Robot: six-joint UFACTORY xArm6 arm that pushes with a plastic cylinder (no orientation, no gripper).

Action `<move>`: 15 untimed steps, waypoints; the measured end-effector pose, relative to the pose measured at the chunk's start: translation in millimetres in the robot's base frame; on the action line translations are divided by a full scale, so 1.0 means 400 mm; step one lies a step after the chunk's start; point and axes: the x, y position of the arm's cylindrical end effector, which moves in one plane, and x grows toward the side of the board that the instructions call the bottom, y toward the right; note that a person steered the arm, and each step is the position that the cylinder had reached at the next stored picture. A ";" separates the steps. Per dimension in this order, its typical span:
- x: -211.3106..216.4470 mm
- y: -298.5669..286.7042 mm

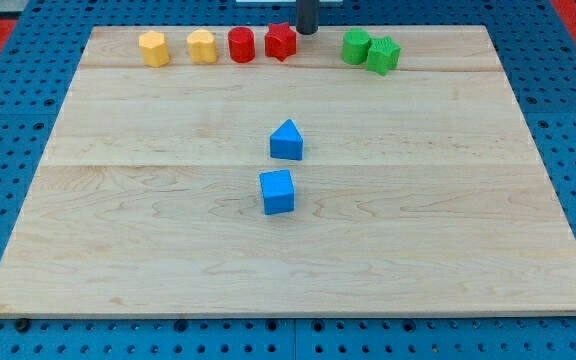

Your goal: Move the red star to the right side of the red circle

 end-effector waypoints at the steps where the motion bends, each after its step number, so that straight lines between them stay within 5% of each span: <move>1: -0.002 -0.005; 15: -0.001 -0.105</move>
